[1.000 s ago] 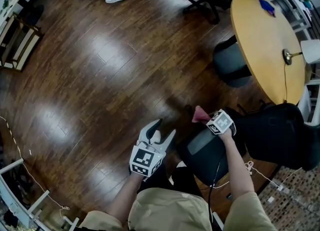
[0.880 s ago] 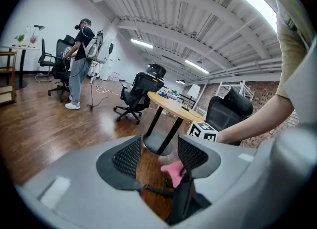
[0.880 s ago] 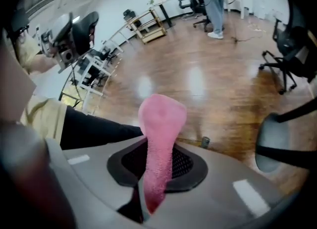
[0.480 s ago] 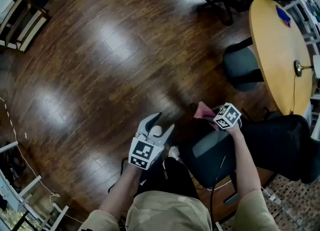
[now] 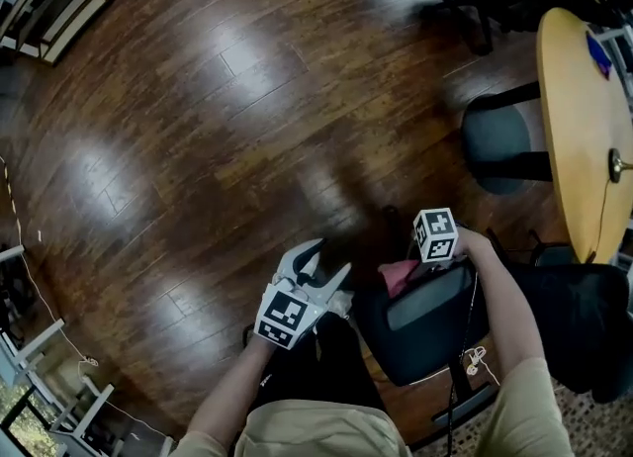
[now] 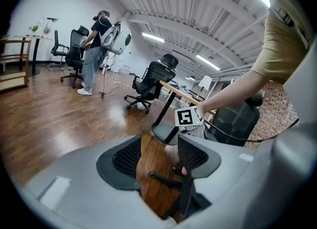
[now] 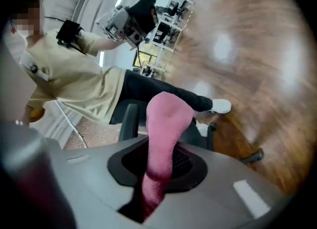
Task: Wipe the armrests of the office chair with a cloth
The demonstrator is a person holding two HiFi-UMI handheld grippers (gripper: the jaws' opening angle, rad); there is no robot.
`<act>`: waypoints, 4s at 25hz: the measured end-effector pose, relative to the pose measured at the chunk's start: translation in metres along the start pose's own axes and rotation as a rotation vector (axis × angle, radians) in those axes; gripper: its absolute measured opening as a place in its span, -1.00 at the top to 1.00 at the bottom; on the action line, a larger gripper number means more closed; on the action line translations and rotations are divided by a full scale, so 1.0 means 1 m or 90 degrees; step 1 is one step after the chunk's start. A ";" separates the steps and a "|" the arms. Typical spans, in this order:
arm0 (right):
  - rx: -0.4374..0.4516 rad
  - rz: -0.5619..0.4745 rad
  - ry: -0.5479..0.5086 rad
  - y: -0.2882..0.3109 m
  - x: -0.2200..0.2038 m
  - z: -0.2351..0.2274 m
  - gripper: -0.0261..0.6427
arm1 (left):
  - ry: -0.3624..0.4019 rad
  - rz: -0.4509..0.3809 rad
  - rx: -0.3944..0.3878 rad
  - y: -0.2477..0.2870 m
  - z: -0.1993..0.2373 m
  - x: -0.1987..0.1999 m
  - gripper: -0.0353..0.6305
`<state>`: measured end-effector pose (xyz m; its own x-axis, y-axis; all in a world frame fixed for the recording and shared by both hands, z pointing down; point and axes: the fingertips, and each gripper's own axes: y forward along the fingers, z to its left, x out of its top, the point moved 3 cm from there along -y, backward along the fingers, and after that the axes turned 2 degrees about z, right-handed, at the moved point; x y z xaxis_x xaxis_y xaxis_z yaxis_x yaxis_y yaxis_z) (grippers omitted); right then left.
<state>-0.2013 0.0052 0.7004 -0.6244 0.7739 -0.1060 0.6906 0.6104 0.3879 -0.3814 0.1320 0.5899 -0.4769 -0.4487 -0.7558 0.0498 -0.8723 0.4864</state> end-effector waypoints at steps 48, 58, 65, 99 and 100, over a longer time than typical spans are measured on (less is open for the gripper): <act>-0.148 0.123 0.066 0.025 -0.099 -0.167 0.72 | -0.069 0.015 -0.076 0.083 0.000 -0.065 0.23; -0.093 -0.001 -0.007 -0.013 -0.084 -0.101 0.72 | -0.061 0.020 -0.088 0.079 -0.006 -0.060 0.23; 0.208 -0.017 -0.039 -0.025 -0.060 0.003 0.73 | -0.059 -0.019 -0.089 0.089 -0.011 -0.031 0.23; -0.672 -0.348 0.063 -0.125 -0.076 -0.063 0.73 | -0.007 -0.011 -0.121 0.099 -0.065 -0.013 0.23; -0.702 -0.385 0.071 -0.130 -0.080 -0.047 0.73 | 0.003 -0.011 -0.127 0.098 -0.072 -0.007 0.23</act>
<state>-0.2580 -0.1440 0.7017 -0.7981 0.3697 -0.4757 -0.3521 0.3545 0.8662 -0.3098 0.0362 0.6114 -0.4759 -0.4332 -0.7654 0.2146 -0.9012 0.3766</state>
